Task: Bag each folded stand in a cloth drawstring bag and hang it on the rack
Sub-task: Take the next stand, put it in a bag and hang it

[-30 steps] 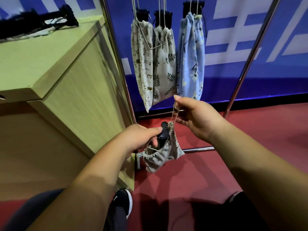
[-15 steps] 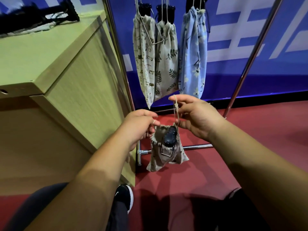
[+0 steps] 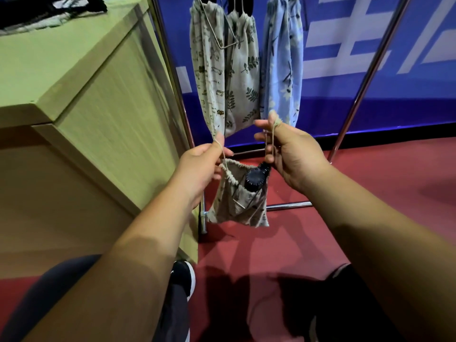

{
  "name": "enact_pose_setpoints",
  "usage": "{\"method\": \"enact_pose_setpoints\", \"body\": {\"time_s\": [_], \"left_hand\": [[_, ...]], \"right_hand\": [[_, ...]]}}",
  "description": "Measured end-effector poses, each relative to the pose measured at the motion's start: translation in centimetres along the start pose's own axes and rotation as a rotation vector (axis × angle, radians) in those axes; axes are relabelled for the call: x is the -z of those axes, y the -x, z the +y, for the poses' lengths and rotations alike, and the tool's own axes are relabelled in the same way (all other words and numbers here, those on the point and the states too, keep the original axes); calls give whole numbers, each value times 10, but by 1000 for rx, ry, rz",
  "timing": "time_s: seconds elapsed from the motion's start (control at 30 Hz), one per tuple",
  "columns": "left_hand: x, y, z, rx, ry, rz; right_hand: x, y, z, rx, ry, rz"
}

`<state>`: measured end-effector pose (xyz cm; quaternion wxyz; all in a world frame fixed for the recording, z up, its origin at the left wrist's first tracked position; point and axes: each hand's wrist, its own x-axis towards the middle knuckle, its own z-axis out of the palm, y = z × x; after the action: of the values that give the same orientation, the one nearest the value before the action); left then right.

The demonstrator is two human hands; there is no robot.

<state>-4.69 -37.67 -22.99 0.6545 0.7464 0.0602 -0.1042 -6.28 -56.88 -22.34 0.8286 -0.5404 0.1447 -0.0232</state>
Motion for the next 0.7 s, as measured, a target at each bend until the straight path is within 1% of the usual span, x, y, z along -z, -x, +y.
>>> {"method": "enact_pose_setpoints", "body": {"time_s": [0.03, 0.1, 0.23, 0.3, 0.5, 0.6, 0.7], "left_hand": [[1, -1, 1, -21, -8, 40], [1, 0, 7, -44, 64, 95], [-2, 2, 22, -59, 393, 45], [-1, 4, 30, -59, 499, 34], [19, 6, 37, -72, 558, 120], [23, 8, 42, -86, 650, 146], [23, 12, 44, -85, 716, 91]], "right_hand": [[1, -2, -2, -1, -19, 26], [3, -6, -5, -9, -75, 82], [12, -9, -9, -28, -161, 181], [17, -9, -9, -52, -155, 226], [31, -9, -7, -87, -108, 331], [41, -10, -5, -91, -108, 412], [41, -8, -9, -80, -82, 432]]}}
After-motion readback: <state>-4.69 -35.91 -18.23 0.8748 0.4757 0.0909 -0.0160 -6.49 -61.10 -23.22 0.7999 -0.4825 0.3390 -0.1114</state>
